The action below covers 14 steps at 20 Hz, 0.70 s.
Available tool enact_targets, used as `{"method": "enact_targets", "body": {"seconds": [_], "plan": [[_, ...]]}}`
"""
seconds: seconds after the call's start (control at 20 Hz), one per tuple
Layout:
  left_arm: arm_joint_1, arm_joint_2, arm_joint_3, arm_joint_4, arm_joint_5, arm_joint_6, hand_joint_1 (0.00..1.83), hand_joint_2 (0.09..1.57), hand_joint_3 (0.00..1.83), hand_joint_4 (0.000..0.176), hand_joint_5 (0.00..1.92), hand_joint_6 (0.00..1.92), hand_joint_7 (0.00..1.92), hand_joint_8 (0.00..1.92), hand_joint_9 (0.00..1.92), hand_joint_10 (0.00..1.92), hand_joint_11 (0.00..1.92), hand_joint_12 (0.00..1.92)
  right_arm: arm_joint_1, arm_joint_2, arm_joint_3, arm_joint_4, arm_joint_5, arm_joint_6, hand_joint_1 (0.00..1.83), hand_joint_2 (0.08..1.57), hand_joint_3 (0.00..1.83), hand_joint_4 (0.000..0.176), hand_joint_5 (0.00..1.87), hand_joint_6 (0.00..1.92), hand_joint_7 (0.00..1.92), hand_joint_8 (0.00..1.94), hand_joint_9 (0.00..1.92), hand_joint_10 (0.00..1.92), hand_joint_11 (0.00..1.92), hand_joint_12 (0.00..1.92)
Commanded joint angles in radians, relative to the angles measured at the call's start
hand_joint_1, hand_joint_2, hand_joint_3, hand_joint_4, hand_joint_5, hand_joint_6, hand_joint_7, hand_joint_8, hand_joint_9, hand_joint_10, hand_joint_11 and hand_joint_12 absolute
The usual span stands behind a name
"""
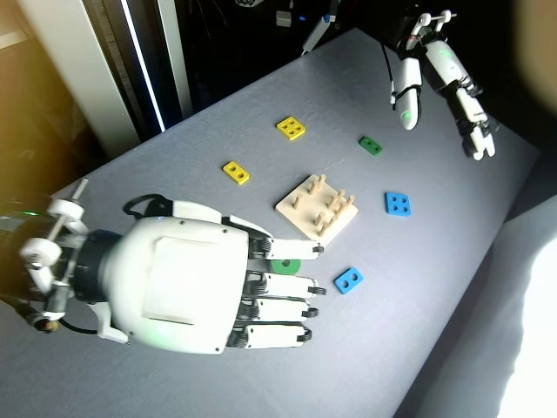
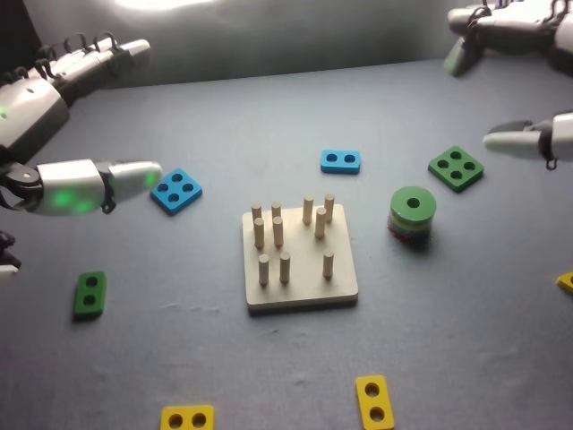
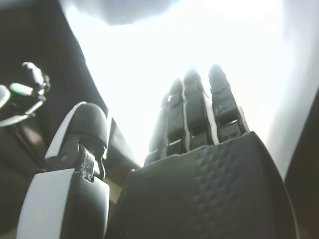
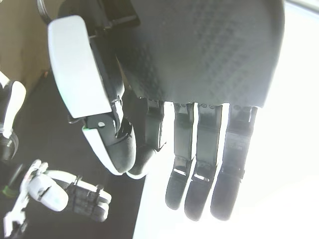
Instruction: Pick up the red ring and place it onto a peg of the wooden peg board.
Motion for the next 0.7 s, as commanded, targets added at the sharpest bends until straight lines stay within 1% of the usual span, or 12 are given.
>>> {"method": "enact_targets", "body": {"seconds": [0.0, 0.05, 0.2, 0.25, 0.3, 0.35, 0.4, 0.45, 0.5, 0.55, 0.6, 0.65], "plan": [[-0.016, -0.012, 0.008, 0.005, -0.084, -0.003, 0.59, 1.01, 0.0, 0.137, 0.11, 0.0, 0.01, 0.0, 0.0, 0.0, 0.0, 0.02, 0.016, -0.006, 0.007, 0.017, 0.068, 0.005, 0.95, 1.08, 0.01, 0.0, 0.21, 0.02, 0.1, 0.01, 0.01, 0.01, 0.0, 0.09], [-0.025, -0.023, 0.017, 0.014, -0.059, -0.003, 0.58, 1.01, 0.0, 0.142, 0.11, 0.0, 0.01, 0.0, 0.0, 0.0, 0.0, 0.0, 0.02, -0.012, 0.011, 0.003, 0.048, 0.005, 0.92, 1.07, 0.0, 0.0, 0.23, 0.02, 0.07, 0.0, 0.0, 0.0, 0.0, 0.02], [-0.037, -0.045, 0.032, 0.028, -0.02, -0.003, 0.58, 1.0, 0.0, 0.153, 0.09, 0.0, 0.0, 0.0, 0.0, 0.0, 0.0, 0.0, 0.024, -0.029, 0.024, -0.017, 0.014, 0.005, 0.9, 1.06, 0.0, 0.002, 0.26, 0.03, 0.07, 0.01, 0.0, 0.0, 0.01, 0.0], [-0.037, -0.046, 0.033, 0.028, -0.018, -0.003, 0.56, 1.0, 0.0, 0.153, 0.09, 0.0, 0.0, 0.0, 0.0, 0.0, 0.0, 0.0, 0.025, -0.031, 0.025, -0.021, 0.009, 0.005, 0.86, 1.03, 0.0, 0.0, 0.21, 0.01, 0.04, 0.0, 0.0, 0.0, 0.0, 0.0], [-0.037, -0.047, 0.034, 0.027, -0.016, -0.003, 0.56, 1.0, 0.0, 0.14, 0.09, 0.0, 0.0, 0.0, 0.0, 0.0, 0.0, 0.0, 0.027, -0.032, 0.026, -0.025, 0.002, 0.005, 0.84, 1.02, 0.0, 0.0, 0.2, 0.0, 0.03, 0.0, 0.0, 0.0, 0.0, 0.0], [-0.037, -0.046, 0.034, 0.025, -0.016, -0.003, 0.56, 1.0, 0.0, 0.146, 0.1, 0.0, 0.0, 0.0, 0.0, 0.0, 0.0, 0.0, 0.028, -0.032, 0.026, -0.029, -0.005, 0.005, 0.84, 1.02, 0.0, 0.005, 0.2, 0.01, 0.04, 0.0, 0.0, 0.0, 0.0, 0.0], [-0.037, -0.046, 0.034, 0.024, -0.016, -0.003, 0.53, 1.01, 0.0, 0.149, 0.09, 0.0, 0.0, 0.0, 0.0, 0.0, 0.0, 0.0, 0.03, -0.032, 0.026, -0.034, -0.01, 0.005, 0.86, 1.02, 0.0, 0.041, 0.24, 0.02, 0.07, 0.01, 0.0, 0.0, 0.0, 0.0], [-0.037, -0.046, 0.035, 0.022, -0.017, -0.003, 0.53, 1.01, 0.0, 0.159, 0.09, 0.0, 0.0, 0.0, 0.0, 0.0, 0.0, 0.0, 0.034, -0.033, 0.026, -0.045, -0.02, 0.005, 0.83, 1.01, 0.0, 0.06, 0.24, 0.02, 0.08, 0.02, 0.0, 0.0, 0.0, 0.0], [-0.037, -0.047, 0.036, 0.022, -0.017, -0.005, 0.54, 1.01, 0.0, 0.162, 0.1, 0.0, 0.0, 0.0, 0.0, 0.0, 0.0, 0.0, 0.041, -0.036, 0.026, -0.06, -0.032, 0.006, 0.82, 1.01, 0.0, 0.03, 0.21, 0.01, 0.09, 0.02, 0.0, 0.0, 0.0, 0.0], [-0.037, -0.047, 0.037, 0.022, -0.017, -0.008, 0.55, 1.01, 0.0, 0.162, 0.1, 0.0, 0.0, 0.0, 0.0, 0.0, 0.0, 0.0, 0.051, -0.041, 0.026, -0.081, -0.05, 0.006, 0.82, 1.01, 0.0, 0.024, 0.2, 0.0, 0.11, 0.03, 0.01, 0.0, 0.0, 0.0], [-0.037, -0.048, 0.038, 0.022, -0.017, -0.01, 0.55, 1.01, 0.0, 0.166, 0.1, 0.01, 0.0, 0.0, 0.0, 0.0, 0.0, 0.0, 0.058, -0.044, 0.026, -0.096, -0.062, 0.007, 0.84, 1.0, 0.0, 0.0, 0.2, 0.0, 0.13, 0.03, 0.03, 0.01, 0.0, 0.0], [-0.037, -0.049, 0.038, 0.022, -0.017, -0.011, 0.55, 1.01, 0.0, 0.17, 0.1, 0.01, 0.0, 0.0, 0.0, 0.0, 0.0, 0.0, 0.063, -0.048, 0.026, -0.112, -0.072, 0.014, 0.85, 0.99, 0.0, 0.0, 0.21, 0.01, 0.14, 0.03, 0.04, 0.02, 0.0, 0.0]]}}
